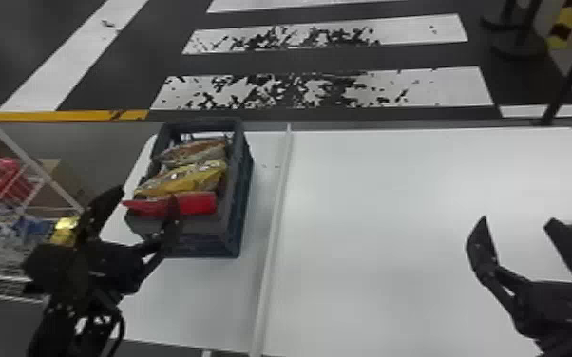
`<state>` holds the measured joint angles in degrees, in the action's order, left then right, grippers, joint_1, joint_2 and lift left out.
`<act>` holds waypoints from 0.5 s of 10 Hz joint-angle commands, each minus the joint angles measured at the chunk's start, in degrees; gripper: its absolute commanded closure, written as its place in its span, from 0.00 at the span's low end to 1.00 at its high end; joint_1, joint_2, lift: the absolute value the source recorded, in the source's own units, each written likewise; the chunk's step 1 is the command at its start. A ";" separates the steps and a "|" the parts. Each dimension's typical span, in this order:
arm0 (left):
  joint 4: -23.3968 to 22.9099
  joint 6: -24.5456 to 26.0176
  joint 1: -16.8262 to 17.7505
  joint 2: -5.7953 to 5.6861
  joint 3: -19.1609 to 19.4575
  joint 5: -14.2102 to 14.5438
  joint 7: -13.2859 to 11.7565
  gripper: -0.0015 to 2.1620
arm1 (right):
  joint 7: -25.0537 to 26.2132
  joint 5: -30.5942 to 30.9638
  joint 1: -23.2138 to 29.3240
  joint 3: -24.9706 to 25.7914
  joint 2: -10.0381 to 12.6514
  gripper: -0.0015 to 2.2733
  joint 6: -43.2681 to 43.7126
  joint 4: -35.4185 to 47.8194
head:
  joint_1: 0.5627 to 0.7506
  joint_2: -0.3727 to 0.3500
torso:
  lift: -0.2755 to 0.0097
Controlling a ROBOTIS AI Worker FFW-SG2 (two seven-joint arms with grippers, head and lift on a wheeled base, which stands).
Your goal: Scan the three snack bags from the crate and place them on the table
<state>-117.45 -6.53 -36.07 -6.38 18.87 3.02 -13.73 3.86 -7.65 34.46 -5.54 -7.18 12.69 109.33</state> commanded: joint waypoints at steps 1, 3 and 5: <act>-0.32 4.03 1.18 -0.39 4.16 0.15 -3.93 0.07 | 0.00 0.00 0.26 -0.09 -0.02 0.04 0.00 0.27 | 0.70 0.79 | 0.75; -0.85 10.01 2.85 -1.09 7.41 -1.70 -11.49 0.07 | 0.00 0.00 0.35 -0.27 -0.02 0.04 0.00 0.53 | 0.70 0.85 | 0.75; -1.37 13.35 4.69 -2.24 7.85 -6.88 -17.91 0.07 | 0.00 0.00 0.35 -0.35 -0.20 0.04 0.00 0.71 | 0.70 0.86 | 0.75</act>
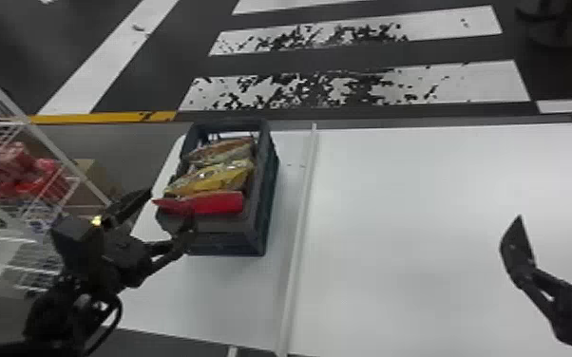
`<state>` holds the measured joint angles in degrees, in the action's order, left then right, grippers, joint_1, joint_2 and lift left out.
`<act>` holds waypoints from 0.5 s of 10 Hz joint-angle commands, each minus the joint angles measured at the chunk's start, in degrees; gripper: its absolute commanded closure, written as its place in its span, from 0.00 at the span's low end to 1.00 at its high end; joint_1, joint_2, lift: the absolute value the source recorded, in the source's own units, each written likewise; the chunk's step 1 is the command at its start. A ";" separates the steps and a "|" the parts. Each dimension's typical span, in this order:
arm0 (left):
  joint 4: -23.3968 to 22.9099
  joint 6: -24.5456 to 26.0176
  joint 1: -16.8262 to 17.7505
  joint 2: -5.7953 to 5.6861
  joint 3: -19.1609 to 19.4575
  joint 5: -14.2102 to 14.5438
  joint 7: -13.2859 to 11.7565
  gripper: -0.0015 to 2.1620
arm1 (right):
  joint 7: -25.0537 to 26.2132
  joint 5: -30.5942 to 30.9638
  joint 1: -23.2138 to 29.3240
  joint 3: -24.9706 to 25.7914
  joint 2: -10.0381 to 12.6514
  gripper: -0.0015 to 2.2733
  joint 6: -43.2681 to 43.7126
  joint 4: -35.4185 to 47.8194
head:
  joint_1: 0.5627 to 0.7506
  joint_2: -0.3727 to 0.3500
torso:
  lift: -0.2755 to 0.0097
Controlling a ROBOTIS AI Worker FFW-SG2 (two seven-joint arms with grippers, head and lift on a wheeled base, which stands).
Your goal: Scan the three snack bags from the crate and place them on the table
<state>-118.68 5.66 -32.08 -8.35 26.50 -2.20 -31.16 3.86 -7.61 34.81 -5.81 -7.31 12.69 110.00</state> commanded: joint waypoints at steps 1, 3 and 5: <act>-0.24 2.04 1.85 -0.70 0.31 -4.12 -3.20 0.07 | 0.00 0.05 0.08 -0.08 -0.16 0.04 -0.18 0.04 | 0.70 0.86 | 0.75; -0.50 6.08 4.66 -2.55 0.40 -8.61 -8.48 0.07 | 0.00 0.05 0.17 -0.08 -0.51 0.04 -0.18 0.48 | 0.70 0.85 | 0.75; -0.24 13.46 8.35 -4.57 0.57 -10.89 -15.95 0.06 | 0.00 0.05 0.43 0.01 -0.51 0.04 -0.18 0.92 | 0.70 0.85 | 0.75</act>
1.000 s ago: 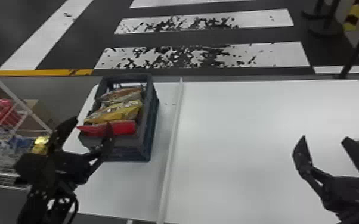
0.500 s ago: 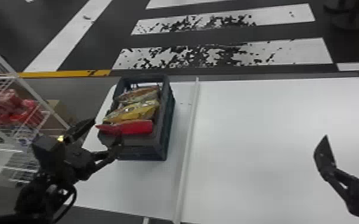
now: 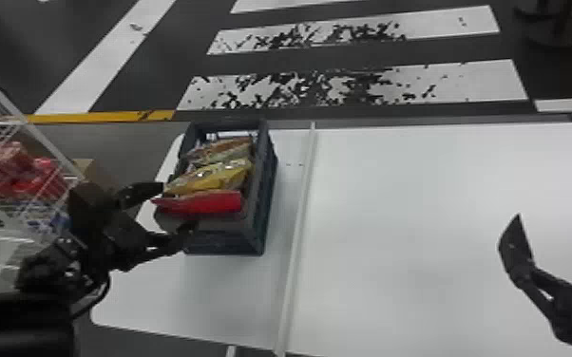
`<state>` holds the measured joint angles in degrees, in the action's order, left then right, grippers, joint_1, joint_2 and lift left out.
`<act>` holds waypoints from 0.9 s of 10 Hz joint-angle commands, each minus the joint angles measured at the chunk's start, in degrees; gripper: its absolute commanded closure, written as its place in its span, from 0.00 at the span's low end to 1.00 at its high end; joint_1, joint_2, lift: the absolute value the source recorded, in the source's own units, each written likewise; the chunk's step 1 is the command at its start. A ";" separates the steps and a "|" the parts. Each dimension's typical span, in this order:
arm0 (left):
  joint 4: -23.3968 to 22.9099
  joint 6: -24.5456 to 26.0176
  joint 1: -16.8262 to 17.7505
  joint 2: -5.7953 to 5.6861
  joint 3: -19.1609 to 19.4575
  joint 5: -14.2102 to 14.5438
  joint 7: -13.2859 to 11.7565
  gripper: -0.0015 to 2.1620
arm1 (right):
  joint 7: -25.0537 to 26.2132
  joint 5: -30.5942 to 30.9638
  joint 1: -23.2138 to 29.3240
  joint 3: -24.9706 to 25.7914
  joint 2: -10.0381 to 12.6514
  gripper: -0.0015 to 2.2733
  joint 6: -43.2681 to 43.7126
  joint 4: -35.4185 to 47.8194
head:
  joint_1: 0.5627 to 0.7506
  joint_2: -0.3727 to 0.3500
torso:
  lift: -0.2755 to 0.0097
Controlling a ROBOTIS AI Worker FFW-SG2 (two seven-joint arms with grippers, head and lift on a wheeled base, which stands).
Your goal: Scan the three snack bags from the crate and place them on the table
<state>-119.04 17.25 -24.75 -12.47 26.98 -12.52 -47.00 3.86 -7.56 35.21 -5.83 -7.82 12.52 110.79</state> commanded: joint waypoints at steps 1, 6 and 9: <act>0.83 3.10 2.34 -0.89 0.18 -1.63 -2.92 0.06 | 0.00 0.00 0.12 0.03 -0.01 0.04 0.00 0.22 | 0.70 0.85 | 0.75; 4.34 8.73 6.47 -3.97 0.80 -4.44 -12.41 0.36 | 0.00 0.09 0.12 -0.05 -0.09 0.04 0.00 0.30 | 0.70 0.87 | 0.75; 3.90 8.73 7.09 -3.97 1.50 -7.08 -10.66 0.99 | 0.00 0.09 0.12 -0.05 -0.09 0.04 0.00 0.30 | 0.70 0.90 | 0.75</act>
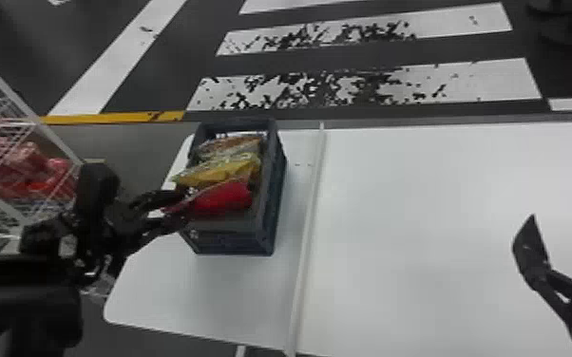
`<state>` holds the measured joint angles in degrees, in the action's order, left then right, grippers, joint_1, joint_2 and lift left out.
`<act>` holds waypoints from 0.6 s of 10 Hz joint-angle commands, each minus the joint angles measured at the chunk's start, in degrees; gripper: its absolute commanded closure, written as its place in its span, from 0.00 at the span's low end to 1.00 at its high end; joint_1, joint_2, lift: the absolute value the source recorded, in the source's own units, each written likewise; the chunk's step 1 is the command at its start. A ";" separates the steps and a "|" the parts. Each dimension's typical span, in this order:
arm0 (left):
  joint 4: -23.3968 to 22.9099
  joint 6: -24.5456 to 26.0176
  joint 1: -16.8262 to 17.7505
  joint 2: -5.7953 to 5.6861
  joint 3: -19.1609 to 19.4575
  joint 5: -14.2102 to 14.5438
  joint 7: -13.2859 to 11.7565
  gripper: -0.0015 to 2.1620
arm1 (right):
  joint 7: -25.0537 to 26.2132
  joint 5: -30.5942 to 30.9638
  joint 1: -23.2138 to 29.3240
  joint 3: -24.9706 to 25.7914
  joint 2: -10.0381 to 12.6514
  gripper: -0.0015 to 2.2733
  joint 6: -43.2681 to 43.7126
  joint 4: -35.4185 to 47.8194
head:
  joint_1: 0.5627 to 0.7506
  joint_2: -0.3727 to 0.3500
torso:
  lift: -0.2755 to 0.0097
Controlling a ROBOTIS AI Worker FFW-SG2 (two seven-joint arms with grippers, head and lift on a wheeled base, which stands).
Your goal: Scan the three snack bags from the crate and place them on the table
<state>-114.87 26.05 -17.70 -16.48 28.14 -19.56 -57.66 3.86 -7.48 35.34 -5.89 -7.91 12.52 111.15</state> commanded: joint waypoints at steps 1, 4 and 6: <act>-0.36 -0.42 0.03 0.04 1.12 0.75 0.00 0.99 | 0.00 0.01 0.00 0.00 0.00 0.04 0.00 -0.05 | 0.70 0.92 | 0.75; -2.38 -0.95 -0.06 0.75 3.85 2.86 1.15 0.99 | 0.00 0.01 0.00 0.00 0.09 0.04 0.00 -0.05 | 0.70 0.93 | 0.75; -5.89 -0.42 -0.23 1.28 6.40 5.06 0.97 0.99 | 0.00 0.01 0.00 0.00 0.09 0.04 0.00 -0.05 | 0.70 0.95 | 0.75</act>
<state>-119.47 25.32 -17.79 -15.37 33.55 -15.37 -56.54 3.86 -7.50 35.36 -5.89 -7.83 12.52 111.10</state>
